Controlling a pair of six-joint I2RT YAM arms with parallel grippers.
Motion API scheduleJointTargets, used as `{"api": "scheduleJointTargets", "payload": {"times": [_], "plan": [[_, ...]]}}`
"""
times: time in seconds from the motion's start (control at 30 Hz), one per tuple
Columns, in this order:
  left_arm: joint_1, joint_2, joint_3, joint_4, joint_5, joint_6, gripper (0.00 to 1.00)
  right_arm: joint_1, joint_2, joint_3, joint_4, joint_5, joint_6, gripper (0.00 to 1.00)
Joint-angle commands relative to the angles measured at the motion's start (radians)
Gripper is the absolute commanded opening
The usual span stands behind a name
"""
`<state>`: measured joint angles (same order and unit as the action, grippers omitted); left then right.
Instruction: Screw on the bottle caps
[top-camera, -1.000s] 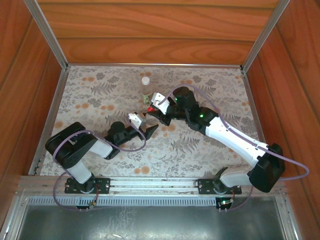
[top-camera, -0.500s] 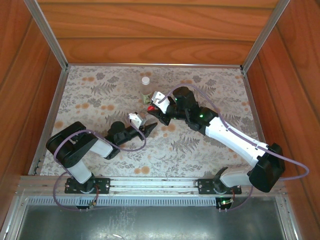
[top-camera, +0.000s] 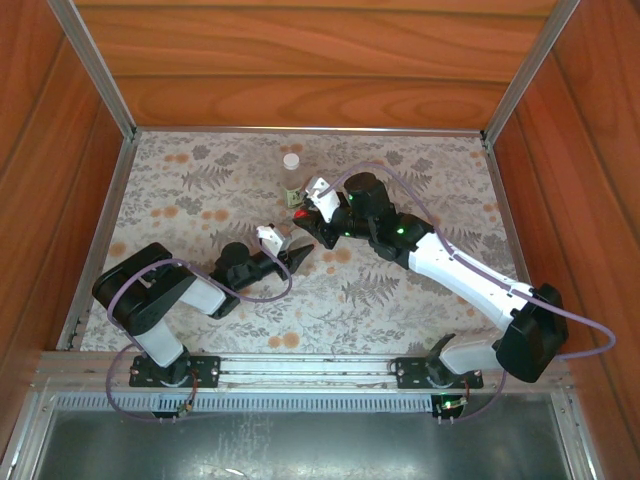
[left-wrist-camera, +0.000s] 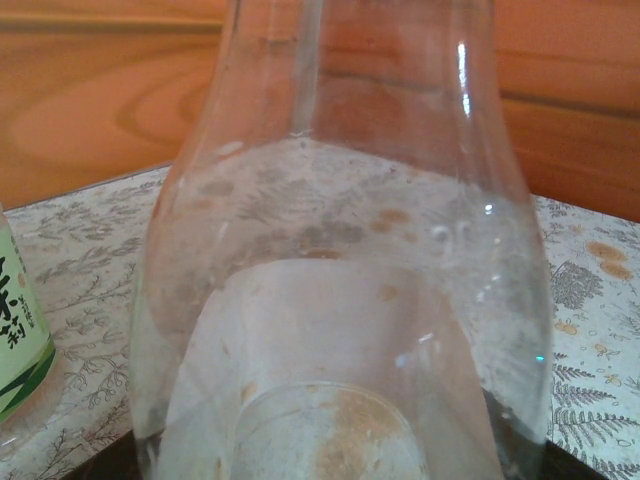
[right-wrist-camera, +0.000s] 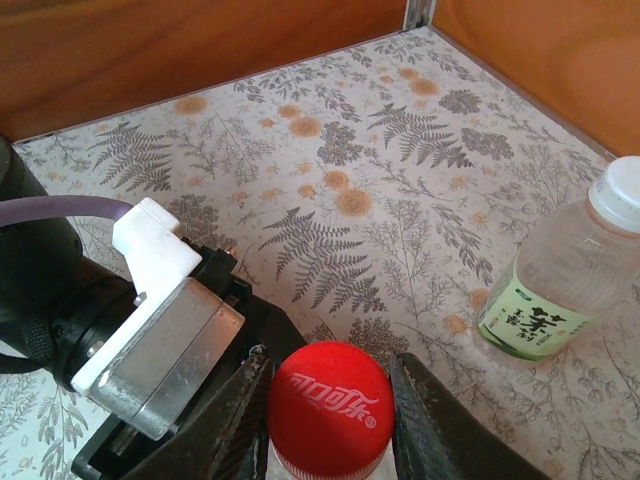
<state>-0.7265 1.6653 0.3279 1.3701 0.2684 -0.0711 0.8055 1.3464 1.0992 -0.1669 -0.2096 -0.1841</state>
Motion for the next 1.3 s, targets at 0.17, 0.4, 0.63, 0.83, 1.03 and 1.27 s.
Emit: {"api": "scheduleJointTargets", "payload": {"times": [0.17, 0.4, 0.63, 0.83, 1.03, 1.27], "plan": [[0.014, 0.007, 0.014, 0.046, 0.021, -0.025, 0.5, 0.003, -0.004, -0.064, -0.01, 0.0, 0.024, 0.37], [0.014, 0.01, 0.021, 0.046, 0.027, -0.035, 0.5, 0.003, -0.004, -0.095, 0.032, 0.015, 0.018, 0.39], [0.016, 0.011, 0.017, 0.046, 0.032, -0.034, 0.5, 0.003, -0.006, -0.088, 0.04, 0.016, 0.015, 0.45], [0.015, 0.013, 0.019, 0.046, 0.032, -0.033, 0.5, 0.003, -0.027, -0.103, 0.041, 0.024, 0.009, 0.68], [0.016, 0.017, 0.017, 0.046, 0.031, -0.029, 0.5, 0.002, -0.082, -0.125, 0.049, 0.013, -0.008, 0.77], [0.019, 0.015, 0.012, 0.046, 0.033, -0.025, 0.5, -0.055, -0.177, -0.147, 0.107, -0.105, 0.049, 0.76]]}}
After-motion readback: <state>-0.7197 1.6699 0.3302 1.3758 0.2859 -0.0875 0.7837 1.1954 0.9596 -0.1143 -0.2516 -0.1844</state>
